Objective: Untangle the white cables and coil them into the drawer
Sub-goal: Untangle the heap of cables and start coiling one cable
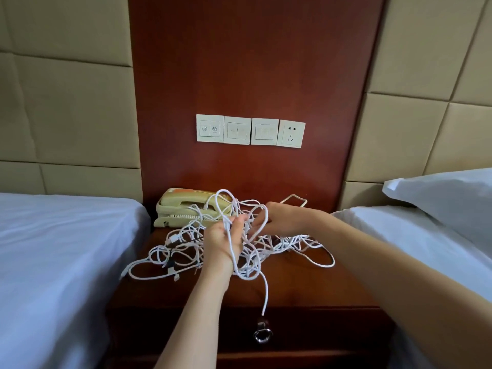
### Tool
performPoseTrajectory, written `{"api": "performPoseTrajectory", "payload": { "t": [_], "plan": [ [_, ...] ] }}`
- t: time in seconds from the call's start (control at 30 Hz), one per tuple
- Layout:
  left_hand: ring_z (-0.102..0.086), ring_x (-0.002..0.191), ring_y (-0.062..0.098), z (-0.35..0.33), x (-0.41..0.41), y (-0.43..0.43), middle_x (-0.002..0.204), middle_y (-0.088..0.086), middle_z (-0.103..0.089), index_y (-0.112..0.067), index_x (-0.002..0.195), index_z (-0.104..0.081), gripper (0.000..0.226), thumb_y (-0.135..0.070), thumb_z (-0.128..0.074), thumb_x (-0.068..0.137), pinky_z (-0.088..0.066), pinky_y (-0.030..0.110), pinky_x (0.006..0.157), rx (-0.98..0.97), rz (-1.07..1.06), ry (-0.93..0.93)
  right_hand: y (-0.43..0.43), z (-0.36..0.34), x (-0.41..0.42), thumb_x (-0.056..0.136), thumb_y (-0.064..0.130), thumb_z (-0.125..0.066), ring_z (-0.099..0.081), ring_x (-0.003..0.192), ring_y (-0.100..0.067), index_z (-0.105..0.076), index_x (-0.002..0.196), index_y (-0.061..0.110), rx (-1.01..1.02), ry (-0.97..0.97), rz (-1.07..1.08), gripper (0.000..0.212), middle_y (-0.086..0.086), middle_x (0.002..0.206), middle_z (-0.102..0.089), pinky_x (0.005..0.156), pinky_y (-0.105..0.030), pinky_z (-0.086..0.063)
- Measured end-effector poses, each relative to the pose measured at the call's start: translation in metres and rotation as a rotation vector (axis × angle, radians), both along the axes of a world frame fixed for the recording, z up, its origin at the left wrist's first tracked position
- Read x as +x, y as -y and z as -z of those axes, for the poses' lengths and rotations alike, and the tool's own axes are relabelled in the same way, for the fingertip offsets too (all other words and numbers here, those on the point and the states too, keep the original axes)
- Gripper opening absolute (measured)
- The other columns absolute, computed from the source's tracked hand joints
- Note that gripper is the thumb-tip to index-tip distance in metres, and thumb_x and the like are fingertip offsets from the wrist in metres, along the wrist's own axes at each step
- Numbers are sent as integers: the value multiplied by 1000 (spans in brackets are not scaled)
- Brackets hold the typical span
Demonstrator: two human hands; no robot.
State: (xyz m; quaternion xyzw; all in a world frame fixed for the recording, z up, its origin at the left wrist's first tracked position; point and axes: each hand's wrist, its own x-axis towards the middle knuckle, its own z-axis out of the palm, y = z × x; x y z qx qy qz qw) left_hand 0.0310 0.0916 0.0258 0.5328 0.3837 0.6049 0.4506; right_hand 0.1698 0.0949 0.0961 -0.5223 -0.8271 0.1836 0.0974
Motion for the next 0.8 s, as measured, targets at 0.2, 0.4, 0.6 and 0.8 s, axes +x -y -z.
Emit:
{"api": "performPoseTrajectory", "payload": {
  "t": [0.2, 0.4, 0.6, 0.8],
  "plan": [
    [-47, 38, 2, -2, 7, 2, 36, -11, -49, -18, 75, -69, 17, -18, -61, 90, -40, 15, 45, 70, 51, 12, 2, 2, 1, 89, 33, -60, -32, 54, -20, -57, 66, -1, -2, -1, 84, 40, -8, 60, -38, 51, -31, -30],
    [-43, 44, 12, 1, 11, -3, 48, -2, -47, -20, 65, -58, 30, -15, -51, 94, -37, 23, 47, 53, -58, -27, 6, 4, 6, 92, 23, -56, -36, 43, -9, -52, 54, 17, -50, -34, 52, 40, 5, 48, -40, 47, -20, -33],
    [-38, 45, 18, 5, 4, -14, 49, 1, -42, -7, 75, -62, 29, -20, -48, 97, -32, 28, 50, -18, -182, 60, -1, 3, 32, 94, 23, -54, -51, 63, -13, -63, 74, 12, 100, 73, 172, 24, -2, 69, -60, 62, -30, -42],
    [-40, 48, 18, 1, -2, -15, 53, 4, -42, -12, 72, -58, 32, -21, -45, 99, -34, 28, 50, -100, -207, 117, -9, 6, 54, 96, 21, -51, -56, 82, -20, -68, 97, 8, 273, 142, 281, 21, -2, 90, -60, 77, -33, -45]
  ]
}}
